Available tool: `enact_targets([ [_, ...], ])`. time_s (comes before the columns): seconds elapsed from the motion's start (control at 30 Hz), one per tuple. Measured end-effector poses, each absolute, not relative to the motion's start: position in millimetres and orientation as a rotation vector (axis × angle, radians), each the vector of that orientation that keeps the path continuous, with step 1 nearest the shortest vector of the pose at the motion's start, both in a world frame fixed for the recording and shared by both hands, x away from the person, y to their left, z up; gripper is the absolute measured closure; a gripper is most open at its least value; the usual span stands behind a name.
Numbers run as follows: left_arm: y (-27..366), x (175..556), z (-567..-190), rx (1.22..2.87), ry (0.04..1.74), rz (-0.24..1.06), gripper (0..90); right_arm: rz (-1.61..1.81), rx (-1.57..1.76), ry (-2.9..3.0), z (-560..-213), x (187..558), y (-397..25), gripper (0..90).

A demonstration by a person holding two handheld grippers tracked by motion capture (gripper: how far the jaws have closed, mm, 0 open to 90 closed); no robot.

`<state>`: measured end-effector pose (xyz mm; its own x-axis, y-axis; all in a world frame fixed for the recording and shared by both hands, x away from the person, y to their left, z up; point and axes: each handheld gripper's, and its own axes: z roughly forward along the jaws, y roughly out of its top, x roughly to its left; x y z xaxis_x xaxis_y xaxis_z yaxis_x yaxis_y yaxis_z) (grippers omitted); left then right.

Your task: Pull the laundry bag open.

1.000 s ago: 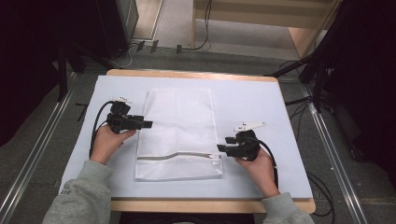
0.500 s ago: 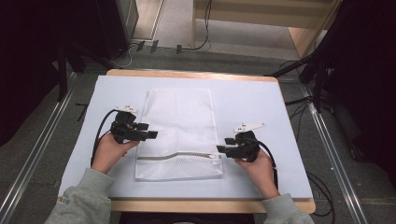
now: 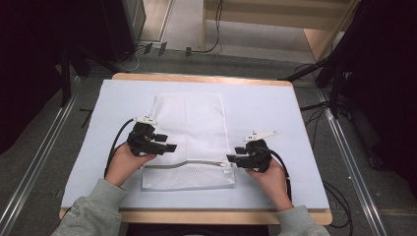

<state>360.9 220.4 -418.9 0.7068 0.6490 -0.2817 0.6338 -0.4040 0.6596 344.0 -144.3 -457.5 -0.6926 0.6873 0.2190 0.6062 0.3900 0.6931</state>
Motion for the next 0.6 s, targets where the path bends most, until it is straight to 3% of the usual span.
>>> enact_targets([
  [0.23, 205, 362, -420, 2.154, 0.921, 0.0, 37.7, 1.183, 1.205, 2.527, -460, 341, -147, 56.6],
  [0.37, 199, 364, -421, 2.158, 0.911, -0.01, 37.7, 1.191, 1.237, 2.522, -460, 340, -148, 65.6],
  [0.6, 188, 367, -422, 2.17, 0.888, -0.027, 37.8, 1.212, 1.281, 2.512, -460, 338, -146, 73.4],
])
